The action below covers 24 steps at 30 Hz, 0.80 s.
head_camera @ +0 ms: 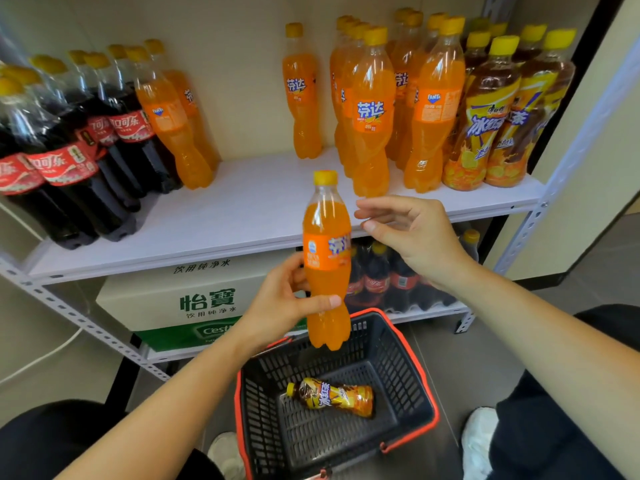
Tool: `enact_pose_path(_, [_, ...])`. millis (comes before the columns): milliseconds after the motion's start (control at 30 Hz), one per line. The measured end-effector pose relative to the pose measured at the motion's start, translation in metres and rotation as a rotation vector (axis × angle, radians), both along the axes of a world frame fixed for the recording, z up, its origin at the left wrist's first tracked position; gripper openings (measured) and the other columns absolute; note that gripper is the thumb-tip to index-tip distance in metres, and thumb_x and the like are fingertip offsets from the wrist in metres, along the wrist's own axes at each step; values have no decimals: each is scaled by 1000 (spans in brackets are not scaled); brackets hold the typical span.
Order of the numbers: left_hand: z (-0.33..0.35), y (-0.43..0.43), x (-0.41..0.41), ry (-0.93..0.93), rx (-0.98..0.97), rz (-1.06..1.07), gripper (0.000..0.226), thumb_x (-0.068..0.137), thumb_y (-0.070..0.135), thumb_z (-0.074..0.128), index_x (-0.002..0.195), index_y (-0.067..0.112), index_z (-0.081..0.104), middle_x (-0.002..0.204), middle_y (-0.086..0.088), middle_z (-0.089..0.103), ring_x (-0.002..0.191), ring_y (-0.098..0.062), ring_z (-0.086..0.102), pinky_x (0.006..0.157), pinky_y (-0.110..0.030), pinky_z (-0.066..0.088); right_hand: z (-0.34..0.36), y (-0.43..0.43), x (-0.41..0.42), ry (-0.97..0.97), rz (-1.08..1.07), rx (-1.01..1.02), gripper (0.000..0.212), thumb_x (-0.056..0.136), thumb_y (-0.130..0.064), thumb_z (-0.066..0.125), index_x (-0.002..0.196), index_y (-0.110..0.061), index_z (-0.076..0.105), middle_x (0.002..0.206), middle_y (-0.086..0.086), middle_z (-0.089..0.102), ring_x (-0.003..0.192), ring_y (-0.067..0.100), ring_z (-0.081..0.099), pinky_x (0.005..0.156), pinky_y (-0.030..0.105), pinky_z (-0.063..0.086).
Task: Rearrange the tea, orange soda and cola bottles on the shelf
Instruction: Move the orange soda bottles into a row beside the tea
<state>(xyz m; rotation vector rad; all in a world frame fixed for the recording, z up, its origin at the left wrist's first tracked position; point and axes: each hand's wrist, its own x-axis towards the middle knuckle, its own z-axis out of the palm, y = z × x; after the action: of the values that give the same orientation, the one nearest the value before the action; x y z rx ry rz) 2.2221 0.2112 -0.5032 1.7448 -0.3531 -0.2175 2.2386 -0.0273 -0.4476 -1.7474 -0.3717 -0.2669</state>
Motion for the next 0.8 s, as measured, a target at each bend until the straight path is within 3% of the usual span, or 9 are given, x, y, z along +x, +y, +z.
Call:
enact_pose_path(133, [19, 8, 4, -2, -126, 48, 59, 76, 16, 86, 128, 18, 59, 115, -4, 77, 107, -24, 73, 89, -34, 60, -9, 3, -1, 177, 102, -128, 28, 89, -1, 74, 112, -17, 73, 104, 2, 77, 92, 5, 72, 83, 18, 56])
enact_pose_path(267, [37, 17, 9, -40, -191, 121, 42, 85, 21, 78, 123, 18, 62, 105, 0, 78, 97, -17, 75, 76, -26, 58, -19, 13, -6, 344, 198, -232, 35, 89, -2, 75, 120, -18, 69, 108, 9, 76, 98, 19, 74, 82, 25, 60])
enact_pose_path(400, [45, 20, 11, -82, -224, 191, 46, 84, 29, 76, 126, 17, 61, 106, 1, 78, 95, -16, 76, 74, -25, 59, -31, 38, -18, 773, 354, 211, 29, 100, -10, 61, 128, -4, 64, 116, 20, 74, 107, 36, 73, 95, 47, 58])
enact_pose_path(533, [47, 22, 12, -115, -241, 227, 52, 83, 27, 75, 131, 17, 58, 112, 0, 77, 103, -19, 74, 80, -27, 58, -34, 57, -26, 1060, 511, 649, 33, 105, -15, 52, 133, 1, 59, 126, 29, 67, 115, 39, 69, 90, 43, 61])
enact_pose_path(800, [45, 26, 13, -90, -263, 270, 56, 83, 29, 75, 133, 13, 58, 110, -2, 78, 100, -20, 75, 76, -27, 59, -35, 65, -26, 1087, 394, 647, 33, 98, -15, 62, 128, -1, 63, 119, 23, 72, 108, 27, 73, 75, 30, 63])
